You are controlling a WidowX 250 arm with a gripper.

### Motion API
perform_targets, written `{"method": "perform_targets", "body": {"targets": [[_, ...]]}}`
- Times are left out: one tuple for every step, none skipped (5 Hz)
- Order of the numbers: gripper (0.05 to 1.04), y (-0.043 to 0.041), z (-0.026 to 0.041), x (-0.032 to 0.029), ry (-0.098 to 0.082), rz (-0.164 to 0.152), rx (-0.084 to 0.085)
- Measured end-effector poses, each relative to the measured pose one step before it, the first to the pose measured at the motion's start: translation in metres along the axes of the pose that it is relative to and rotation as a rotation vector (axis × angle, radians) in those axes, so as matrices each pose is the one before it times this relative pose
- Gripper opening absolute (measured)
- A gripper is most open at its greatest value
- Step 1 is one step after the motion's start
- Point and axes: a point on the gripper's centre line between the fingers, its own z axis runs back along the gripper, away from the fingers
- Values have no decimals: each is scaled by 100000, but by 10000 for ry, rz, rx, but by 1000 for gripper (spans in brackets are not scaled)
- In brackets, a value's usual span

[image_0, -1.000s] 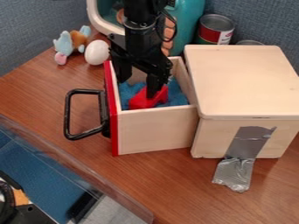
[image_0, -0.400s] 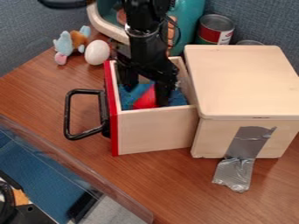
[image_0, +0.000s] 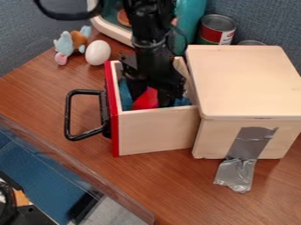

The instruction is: Moved the red object from inside the drawer to the left side of it

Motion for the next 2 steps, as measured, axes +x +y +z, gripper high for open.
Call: {"method": "perform_targets", "body": {"targets": [[589, 240, 152, -283, -137, -98, -128], [589, -179, 1895, 46, -291, -20, 59]]}}
